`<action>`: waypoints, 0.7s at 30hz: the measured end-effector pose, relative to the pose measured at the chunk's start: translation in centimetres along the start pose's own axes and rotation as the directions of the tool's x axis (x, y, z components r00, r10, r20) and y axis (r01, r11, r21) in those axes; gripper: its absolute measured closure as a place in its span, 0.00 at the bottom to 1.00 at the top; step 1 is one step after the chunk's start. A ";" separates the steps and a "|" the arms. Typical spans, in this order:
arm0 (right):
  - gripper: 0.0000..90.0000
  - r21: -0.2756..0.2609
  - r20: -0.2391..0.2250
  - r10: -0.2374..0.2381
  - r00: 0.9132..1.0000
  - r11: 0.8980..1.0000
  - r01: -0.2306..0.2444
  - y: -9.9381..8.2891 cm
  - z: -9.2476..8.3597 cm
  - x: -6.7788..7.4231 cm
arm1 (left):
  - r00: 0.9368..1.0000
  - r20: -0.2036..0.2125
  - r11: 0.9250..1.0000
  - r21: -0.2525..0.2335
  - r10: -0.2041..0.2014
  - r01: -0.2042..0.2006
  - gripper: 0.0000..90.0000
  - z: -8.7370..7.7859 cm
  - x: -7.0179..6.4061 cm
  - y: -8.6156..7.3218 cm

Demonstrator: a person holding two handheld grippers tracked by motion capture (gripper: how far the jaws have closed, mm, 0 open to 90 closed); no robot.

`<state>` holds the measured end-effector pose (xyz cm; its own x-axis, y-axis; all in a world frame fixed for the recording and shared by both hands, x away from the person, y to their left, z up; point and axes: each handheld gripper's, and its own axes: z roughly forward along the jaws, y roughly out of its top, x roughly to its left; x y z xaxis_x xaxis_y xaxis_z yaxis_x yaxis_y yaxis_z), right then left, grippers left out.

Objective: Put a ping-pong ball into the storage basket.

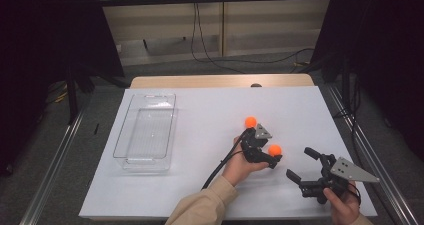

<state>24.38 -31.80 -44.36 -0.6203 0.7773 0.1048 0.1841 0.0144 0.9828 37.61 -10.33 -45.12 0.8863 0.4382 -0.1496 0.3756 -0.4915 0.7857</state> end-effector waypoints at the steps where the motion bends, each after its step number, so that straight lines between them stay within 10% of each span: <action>1: 0.01 0.000 0.000 0.000 1.000 1.000 0.000 0.0 0.0 0.0 | 1.000 0.000 1.000 0.003 0.002 -0.002 0.14 0.0 0.0 0.0; 21: 0.01 0.001 0.000 -0.001 1.000 1.000 0.001 0.0 0.0 0.0 | 0.999 0.034 1.000 0.023 -0.008 0.007 0.29 1.1 0.1 -0.1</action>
<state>24.38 -31.82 -44.36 -0.6203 0.7775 0.1038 0.1841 0.0156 0.9828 37.97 -11.01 -45.89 0.8919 0.4164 -0.1761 0.3881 -0.5054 0.7707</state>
